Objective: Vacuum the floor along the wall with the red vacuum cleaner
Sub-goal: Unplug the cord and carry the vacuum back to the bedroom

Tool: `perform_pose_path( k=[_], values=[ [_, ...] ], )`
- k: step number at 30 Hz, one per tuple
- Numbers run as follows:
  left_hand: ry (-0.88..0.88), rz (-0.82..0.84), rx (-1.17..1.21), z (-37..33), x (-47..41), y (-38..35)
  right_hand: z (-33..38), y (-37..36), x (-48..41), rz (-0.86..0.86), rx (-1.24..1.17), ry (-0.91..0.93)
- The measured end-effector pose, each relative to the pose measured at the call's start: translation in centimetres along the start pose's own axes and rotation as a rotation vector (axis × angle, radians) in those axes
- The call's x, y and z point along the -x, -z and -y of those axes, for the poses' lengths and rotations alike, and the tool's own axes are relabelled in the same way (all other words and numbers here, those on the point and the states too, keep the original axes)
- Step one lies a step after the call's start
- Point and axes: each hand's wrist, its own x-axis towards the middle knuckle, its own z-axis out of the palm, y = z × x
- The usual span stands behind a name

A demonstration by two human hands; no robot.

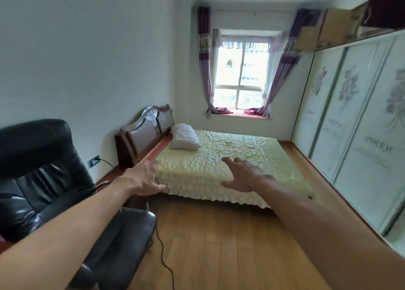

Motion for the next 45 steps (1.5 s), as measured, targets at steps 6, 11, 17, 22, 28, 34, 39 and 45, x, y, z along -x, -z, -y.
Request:
perform_pose_path(
  k=[6, 11, 17, 22, 28, 34, 39, 45],
  values=[
    [-0.066, -0.057, -0.046, -3.7, -1.4, 3.6, -3.8, 3.2, 1.5, -0.024, 0.023, -0.040],
    [-0.103, -0.053, -0.056, -8.8, -3.0, 4.1, -8.1, 4.1, 2.1, -0.020, 0.035, -0.046],
    [-0.104, -0.075, -0.045, -15.8, -6.2, 4.5, -14.9, 5.3, 0.8, -0.022, 0.051, -0.028],
    [-0.065, -0.110, -0.015, -21.5, -9.7, 5.2, -21.5, 6.2, -1.8, -0.033, 0.082, 0.012],
    [-0.010, -0.084, -0.015, -26.6, -13.3, 5.6, -28.2, 6.2, -5.0, -0.034, 0.035, 0.044],
    [0.012, -0.069, -0.015, -29.0, -16.5, 5.7, -31.9, 4.9, -8.0, -0.043, -0.007, 0.062],
    [0.033, -0.053, -0.031, -29.4, -19.7, 5.2, -33.7, 4.3, -10.8, -0.040, -0.027, 0.081],
    [0.048, -0.023, -0.028, -29.5, -24.4, 4.3, -35.7, 3.4, -15.4, -0.034, -0.043, 0.105]
  ],
)
